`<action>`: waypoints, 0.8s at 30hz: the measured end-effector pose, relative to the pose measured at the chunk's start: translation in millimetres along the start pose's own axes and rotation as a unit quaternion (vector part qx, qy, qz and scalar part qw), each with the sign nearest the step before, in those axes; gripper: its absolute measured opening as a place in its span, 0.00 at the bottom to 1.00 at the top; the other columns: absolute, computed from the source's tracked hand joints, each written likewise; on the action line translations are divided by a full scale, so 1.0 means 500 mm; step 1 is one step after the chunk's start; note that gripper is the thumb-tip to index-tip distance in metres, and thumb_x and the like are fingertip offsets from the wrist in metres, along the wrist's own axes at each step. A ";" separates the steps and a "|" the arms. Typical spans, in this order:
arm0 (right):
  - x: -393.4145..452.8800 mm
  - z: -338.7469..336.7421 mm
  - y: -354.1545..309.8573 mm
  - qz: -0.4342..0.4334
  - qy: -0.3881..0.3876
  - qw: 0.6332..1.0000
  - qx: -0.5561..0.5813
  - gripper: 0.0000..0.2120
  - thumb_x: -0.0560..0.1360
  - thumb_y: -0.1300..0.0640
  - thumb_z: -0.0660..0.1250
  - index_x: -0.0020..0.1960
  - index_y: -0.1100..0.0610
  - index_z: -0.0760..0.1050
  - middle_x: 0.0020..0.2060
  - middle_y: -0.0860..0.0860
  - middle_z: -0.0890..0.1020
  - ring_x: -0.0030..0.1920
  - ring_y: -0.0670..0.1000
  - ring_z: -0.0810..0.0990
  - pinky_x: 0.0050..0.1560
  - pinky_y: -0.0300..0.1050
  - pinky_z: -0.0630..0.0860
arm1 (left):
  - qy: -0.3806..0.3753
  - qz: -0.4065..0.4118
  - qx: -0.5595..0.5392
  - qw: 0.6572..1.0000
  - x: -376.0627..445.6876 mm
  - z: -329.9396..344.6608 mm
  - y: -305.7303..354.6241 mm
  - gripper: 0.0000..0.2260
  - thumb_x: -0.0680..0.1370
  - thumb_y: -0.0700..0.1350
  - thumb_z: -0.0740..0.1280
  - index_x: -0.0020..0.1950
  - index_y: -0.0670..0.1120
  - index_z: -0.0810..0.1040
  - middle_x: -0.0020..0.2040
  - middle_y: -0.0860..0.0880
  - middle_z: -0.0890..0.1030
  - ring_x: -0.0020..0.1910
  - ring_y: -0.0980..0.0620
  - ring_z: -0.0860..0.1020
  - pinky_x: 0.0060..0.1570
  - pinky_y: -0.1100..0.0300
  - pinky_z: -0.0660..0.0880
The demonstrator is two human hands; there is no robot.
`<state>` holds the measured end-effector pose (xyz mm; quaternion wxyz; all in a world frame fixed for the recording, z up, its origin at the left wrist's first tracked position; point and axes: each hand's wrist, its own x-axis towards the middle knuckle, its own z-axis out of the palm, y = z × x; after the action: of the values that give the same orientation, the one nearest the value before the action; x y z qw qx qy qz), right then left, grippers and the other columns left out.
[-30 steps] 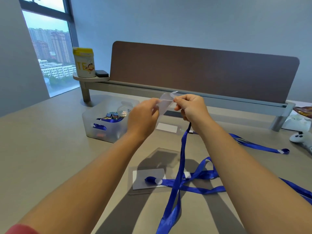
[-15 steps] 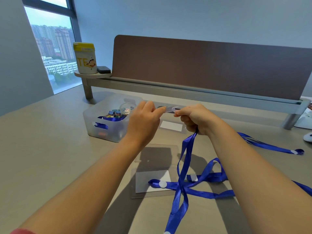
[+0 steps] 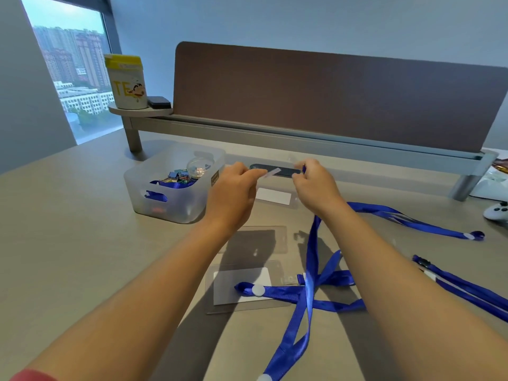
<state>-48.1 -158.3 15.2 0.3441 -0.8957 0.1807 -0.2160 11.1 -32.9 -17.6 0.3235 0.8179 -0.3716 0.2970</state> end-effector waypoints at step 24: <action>-0.249 0.006 0.066 0.030 -0.288 0.948 -0.129 0.27 0.74 0.74 0.55 0.69 0.55 0.66 0.69 0.54 0.69 0.69 0.54 0.68 0.65 0.46 0.68 | -0.055 -0.142 -0.146 0.978 -0.159 -0.103 0.081 0.08 0.75 0.37 0.63 0.53 0.37 0.74 0.54 0.38 0.79 0.46 0.52 0.71 0.48 0.61 0.71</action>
<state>-157.0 -121.0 -42.7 0.2689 -0.9508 0.1268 0.0872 -77.6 18.1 -31.3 0.4575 0.8212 -0.3085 0.1454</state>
